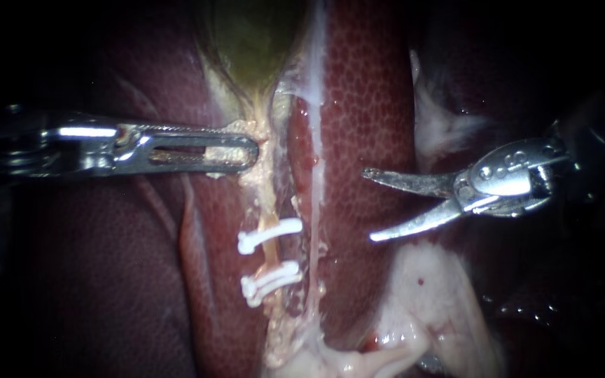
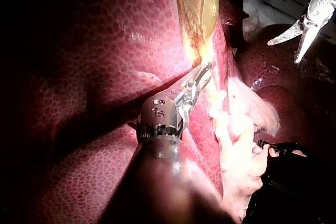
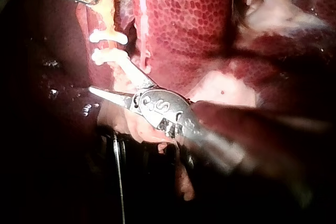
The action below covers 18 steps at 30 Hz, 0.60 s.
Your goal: Go to the cutting position left tube
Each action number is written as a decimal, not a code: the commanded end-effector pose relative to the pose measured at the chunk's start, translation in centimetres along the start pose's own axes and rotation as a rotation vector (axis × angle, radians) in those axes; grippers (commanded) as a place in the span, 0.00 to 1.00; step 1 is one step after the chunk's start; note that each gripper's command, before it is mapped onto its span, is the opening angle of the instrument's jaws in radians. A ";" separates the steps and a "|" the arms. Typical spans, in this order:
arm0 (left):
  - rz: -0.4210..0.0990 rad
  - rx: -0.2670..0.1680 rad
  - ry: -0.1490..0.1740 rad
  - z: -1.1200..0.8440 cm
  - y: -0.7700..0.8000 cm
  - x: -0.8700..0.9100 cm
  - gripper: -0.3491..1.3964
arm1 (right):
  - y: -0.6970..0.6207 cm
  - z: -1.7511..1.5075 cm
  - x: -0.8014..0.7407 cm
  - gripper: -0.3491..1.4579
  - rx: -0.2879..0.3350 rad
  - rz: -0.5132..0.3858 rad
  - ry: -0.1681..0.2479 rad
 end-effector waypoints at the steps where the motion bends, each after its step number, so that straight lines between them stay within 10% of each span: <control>1: 0.000 0.001 0.000 -0.01 0.00 0.00 0.00 | 0.00 0.00 0.00 0.99 0.000 0.000 0.000; 18: -0.029 -0.012 -0.039 -0.82 -0.04 -0.66 0.00 | 0.01 0.04 0.01 0.99 -0.003 0.001 0.000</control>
